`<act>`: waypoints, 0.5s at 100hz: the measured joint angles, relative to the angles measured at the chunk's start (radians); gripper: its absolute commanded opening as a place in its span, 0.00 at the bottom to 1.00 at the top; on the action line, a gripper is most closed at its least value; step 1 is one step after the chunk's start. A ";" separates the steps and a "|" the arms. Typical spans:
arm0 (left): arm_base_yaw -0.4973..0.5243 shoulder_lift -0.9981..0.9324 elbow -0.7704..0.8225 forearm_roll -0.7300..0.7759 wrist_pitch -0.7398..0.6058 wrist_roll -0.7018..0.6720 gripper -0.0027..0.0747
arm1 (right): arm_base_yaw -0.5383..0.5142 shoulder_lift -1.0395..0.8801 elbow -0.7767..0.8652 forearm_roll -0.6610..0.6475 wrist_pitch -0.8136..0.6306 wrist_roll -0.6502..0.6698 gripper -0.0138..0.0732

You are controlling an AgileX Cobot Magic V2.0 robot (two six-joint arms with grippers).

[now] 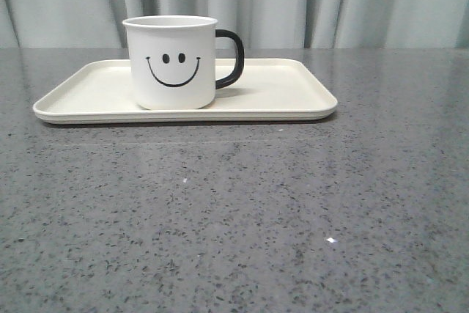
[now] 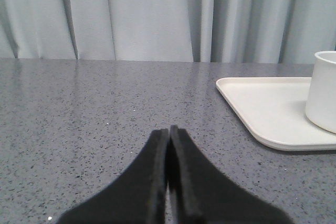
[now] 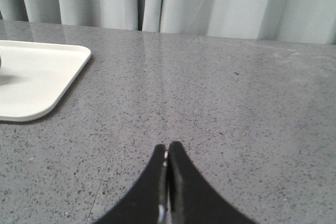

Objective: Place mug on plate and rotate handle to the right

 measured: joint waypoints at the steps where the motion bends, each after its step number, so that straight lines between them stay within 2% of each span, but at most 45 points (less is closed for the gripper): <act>1: 0.000 0.000 0.000 0.000 0.000 0.000 0.01 | 0.000 -0.007 0.006 0.000 -0.004 0.002 0.08; 26: 0.000 0.000 0.000 0.000 0.000 0.000 0.01 | 0.000 -0.116 0.182 -0.002 -0.121 0.065 0.08; 50: 0.000 0.000 0.000 0.000 0.000 0.000 0.01 | 0.000 -0.119 0.200 -0.010 -0.130 0.091 0.08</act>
